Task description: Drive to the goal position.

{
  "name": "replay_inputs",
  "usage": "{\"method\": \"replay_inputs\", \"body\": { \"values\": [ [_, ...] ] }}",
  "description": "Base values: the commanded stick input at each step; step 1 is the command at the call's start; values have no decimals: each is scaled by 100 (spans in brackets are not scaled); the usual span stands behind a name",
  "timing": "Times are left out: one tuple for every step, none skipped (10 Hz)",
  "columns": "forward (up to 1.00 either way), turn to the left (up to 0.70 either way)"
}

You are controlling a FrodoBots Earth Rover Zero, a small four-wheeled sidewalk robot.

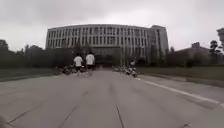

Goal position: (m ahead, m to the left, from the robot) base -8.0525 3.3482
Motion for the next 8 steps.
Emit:
{"method": "replay_inputs", "body": {
  "values": [
    [70, 0],
    [70, 0],
    [70, 0],
    [70, 0],
    [70, 0],
    [70, 0],
    [70, 0],
    [70, 0]
  ]
}}
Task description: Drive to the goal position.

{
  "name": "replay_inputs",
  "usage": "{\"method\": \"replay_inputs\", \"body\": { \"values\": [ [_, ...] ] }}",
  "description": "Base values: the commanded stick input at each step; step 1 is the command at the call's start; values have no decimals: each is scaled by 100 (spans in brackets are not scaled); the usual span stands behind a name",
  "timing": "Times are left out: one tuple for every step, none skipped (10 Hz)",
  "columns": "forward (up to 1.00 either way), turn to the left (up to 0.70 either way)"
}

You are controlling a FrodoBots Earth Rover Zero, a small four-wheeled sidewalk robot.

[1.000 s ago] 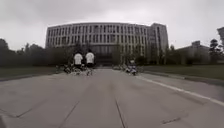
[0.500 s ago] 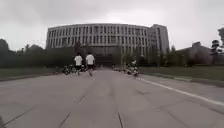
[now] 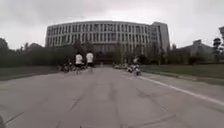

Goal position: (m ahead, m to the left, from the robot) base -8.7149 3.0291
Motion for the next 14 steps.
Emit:
{"method": "replay_inputs", "body": {
  "values": [
    [70, 0],
    [70, 0],
    [70, 0],
    [70, 0],
    [70, 0],
    [70, 14],
    [70, 4],
    [70, 1],
    [70, 0],
    [70, 0],
    [70, 0],
    [70, 0],
    [70, 0],
    [70, 0]
  ]
}}
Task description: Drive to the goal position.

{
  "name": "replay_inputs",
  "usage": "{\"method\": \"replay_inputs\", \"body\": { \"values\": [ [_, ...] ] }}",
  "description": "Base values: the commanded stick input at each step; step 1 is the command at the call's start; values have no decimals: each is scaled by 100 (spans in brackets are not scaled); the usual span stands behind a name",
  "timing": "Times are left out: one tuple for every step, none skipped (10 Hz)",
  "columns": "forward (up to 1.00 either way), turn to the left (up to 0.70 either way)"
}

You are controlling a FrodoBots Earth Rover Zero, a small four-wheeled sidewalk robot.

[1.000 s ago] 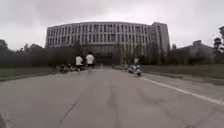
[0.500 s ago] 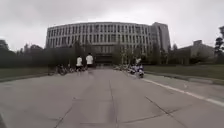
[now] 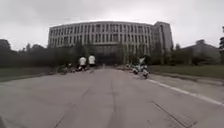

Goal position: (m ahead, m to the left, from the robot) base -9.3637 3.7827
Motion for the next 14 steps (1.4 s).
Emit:
{"method": "replay_inputs", "body": {
  "values": [
    [70, 0],
    [70, 0],
    [70, 0],
    [70, 1],
    [70, 14],
    [70, 26],
    [70, 19],
    [70, 0],
    [70, 0],
    [70, 0],
    [70, 0],
    [70, 0],
    [70, 0],
    [70, 0]
  ]
}}
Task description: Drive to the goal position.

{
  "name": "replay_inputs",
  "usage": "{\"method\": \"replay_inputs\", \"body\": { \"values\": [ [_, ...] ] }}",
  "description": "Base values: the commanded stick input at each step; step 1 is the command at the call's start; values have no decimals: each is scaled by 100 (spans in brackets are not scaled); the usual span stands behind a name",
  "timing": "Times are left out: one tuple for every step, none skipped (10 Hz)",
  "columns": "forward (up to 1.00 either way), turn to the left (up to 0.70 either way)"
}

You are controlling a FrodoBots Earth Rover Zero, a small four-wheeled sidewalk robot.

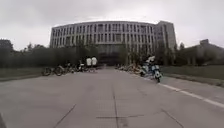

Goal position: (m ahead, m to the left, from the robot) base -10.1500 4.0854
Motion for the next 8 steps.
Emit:
{"method": "replay_inputs", "body": {
  "values": [
    [70, 0],
    [70, 0],
    [70, 0],
    [70, 0],
    [70, 0],
    [70, 0],
    [70, 0],
    [70, 0]
  ]
}}
